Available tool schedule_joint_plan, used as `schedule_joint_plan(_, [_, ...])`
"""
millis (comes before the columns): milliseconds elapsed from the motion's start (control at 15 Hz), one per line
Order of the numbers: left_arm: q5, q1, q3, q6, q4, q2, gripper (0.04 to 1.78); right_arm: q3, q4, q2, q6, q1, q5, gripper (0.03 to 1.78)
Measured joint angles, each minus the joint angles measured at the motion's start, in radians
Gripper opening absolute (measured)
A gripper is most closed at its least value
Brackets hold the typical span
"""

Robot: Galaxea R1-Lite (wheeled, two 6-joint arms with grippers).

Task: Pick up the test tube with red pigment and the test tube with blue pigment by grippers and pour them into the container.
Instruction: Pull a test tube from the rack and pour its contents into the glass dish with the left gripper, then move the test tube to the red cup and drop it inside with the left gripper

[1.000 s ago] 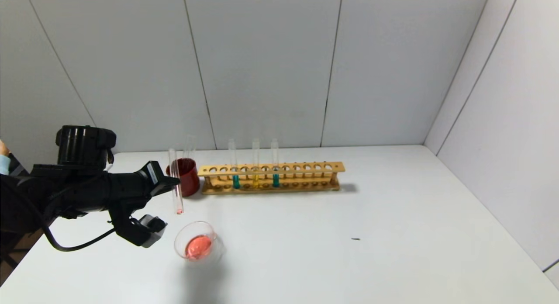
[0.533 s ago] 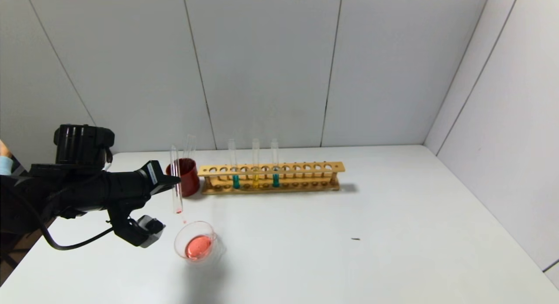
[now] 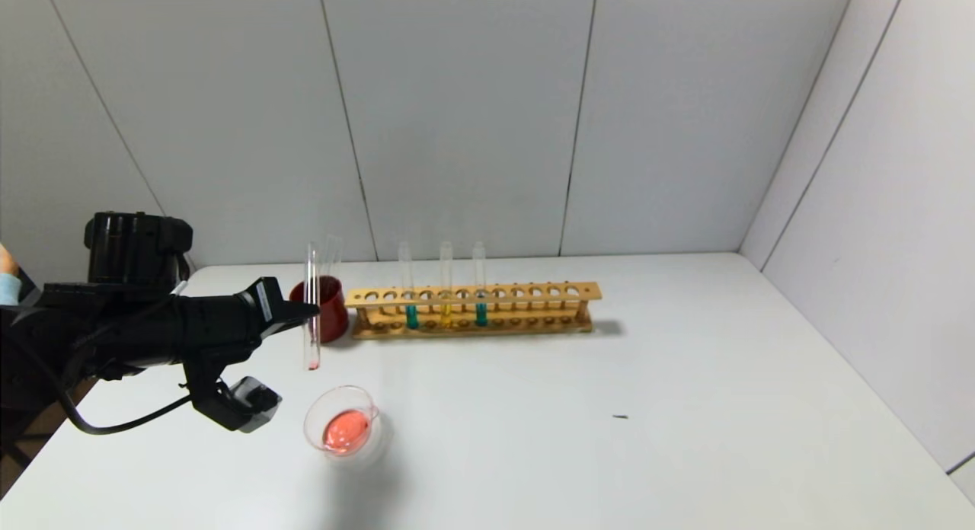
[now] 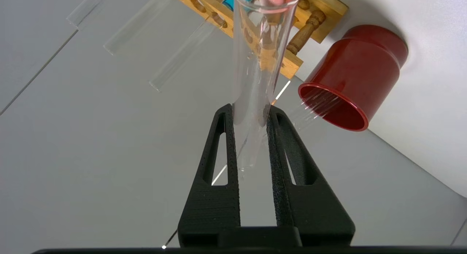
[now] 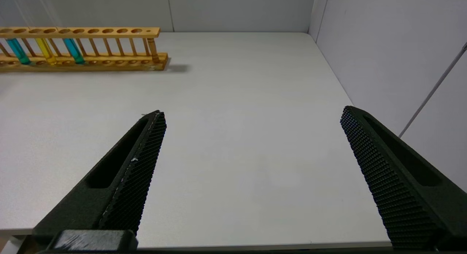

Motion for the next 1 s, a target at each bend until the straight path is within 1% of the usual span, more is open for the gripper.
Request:
schedule_joint_plan(400, [0.01, 0.001, 0.006, -0.025, 0.002, -0.011, 0.3, 0.0, 0.0, 0.0, 0.0, 0.0, 0.0, 1.75])
schedule_joint_plan(533, [0.01, 0.009, 0.014, -0.114, 0.0, -0.02, 0.3, 0.0, 0.0, 0.0, 0.0, 0.0, 0.0, 1.75])
schedule_joint_plan(667, [0.013, 0.02, 0.02, -0.281, 0.0, -0.05, 0.3, 0.0, 0.0, 0.0, 0.0, 0.0, 0.0, 1.75])
schedule_joint_plan(800, [0.047, 0.029, 0.019, -0.511, -0.002, -0.108, 0.3, 0.0, 0.0, 0.0, 0.0, 0.0, 0.0, 1.75])
schedule_joint_plan(933, [0.13, 0.027, 0.009, -0.787, -0.001, -0.178, 0.3, 0.0, 0.0, 0.0, 0.0, 0.0, 0.0, 1.75])
schedule_joint_plan(1000, [0.191, 0.021, -0.003, -0.951, 0.0, -0.21, 0.3, 0.0, 0.0, 0.0, 0.0, 0.0, 0.0, 1.75])
